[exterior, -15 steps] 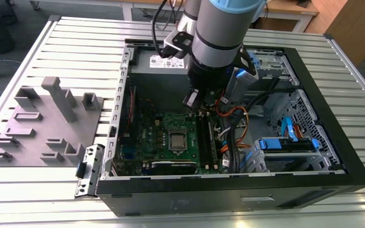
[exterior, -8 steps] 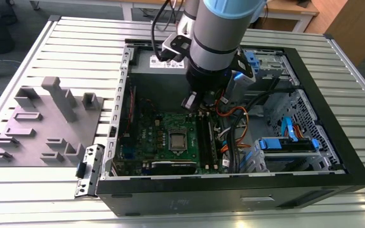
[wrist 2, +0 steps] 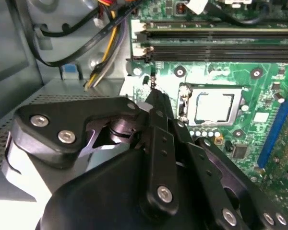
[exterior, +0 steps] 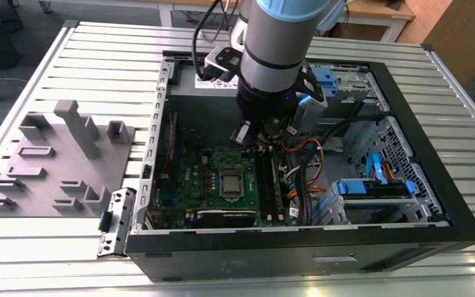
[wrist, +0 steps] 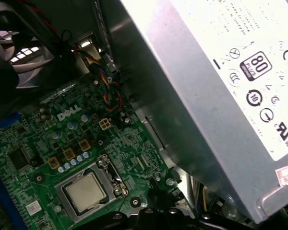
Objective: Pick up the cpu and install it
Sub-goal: 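Install the first cpu locking lever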
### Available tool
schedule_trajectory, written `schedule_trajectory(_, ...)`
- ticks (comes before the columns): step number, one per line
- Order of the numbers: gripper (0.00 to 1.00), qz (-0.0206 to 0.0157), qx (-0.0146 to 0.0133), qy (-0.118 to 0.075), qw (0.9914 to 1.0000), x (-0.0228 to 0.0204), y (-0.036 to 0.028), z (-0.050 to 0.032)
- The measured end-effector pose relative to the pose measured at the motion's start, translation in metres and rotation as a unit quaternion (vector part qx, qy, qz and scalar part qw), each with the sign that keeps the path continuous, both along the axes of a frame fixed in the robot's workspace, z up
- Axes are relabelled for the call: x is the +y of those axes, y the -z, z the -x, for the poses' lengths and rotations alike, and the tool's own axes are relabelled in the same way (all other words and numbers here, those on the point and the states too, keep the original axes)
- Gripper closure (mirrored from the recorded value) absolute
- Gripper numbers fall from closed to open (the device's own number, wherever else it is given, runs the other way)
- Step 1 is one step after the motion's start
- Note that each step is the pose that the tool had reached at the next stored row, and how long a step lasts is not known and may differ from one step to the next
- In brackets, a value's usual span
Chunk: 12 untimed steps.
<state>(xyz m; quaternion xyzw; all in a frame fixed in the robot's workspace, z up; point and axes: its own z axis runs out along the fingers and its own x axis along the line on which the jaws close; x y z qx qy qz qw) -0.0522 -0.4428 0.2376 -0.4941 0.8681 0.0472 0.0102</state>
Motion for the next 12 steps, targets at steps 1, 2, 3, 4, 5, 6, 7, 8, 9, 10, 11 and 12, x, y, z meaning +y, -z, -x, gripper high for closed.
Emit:
schedule_trajectory(1,0.89,0.0027,0.0001,0.0,1.0,-0.0003,-0.0001,0.0009)
schedule_trajectory(2,0.89,0.0049,0.0,-0.001,0.99999,-0.0007,0.0,0.0016)
schedule_trajectory(3,0.89,0.0067,0.0001,-0.001,0.99998,-0.0011,-0.0001,0.0023)
schedule_trajectory(4,0.89,0.0079,0.0,-0.001,0.99997,-0.0012,0.0,0.0023)
schedule_trajectory(5,0.89,0.0086,0.0,-0.002,0.99996,-0.0013,0.0,0.0023)
schedule_trajectory(6,0.89,0.0088,0.0001,-0.002,0.99996,-0.0013,-0.0001,0.0023)
schedule_trajectory(7,0.89,0.0089,0.0001,-0.002,0.99996,-0.0013,-0.0001,0.0024)
schedule_trajectory(8,0.89,0.0089,0.0,-0.002,0.99996,-0.0013,0.0,0.0024)
schedule_trajectory(9,0.89,0.0089,0.0,-0.002,0.99996,-0.0015,0.0,0.0024)
schedule_trajectory(10,0.89,0.0089,0.0,-0.002,0.99996,-0.0018,0.0002,0.0025)
schedule_trajectory(11,0.89,0.0089,0.0,-0.002,0.99996,-0.0022,0.0005,0.0024)
schedule_trajectory(12,0.89,0.009,0.0,-0.002,0.99996,-0.0032,0.0009,0.0024)
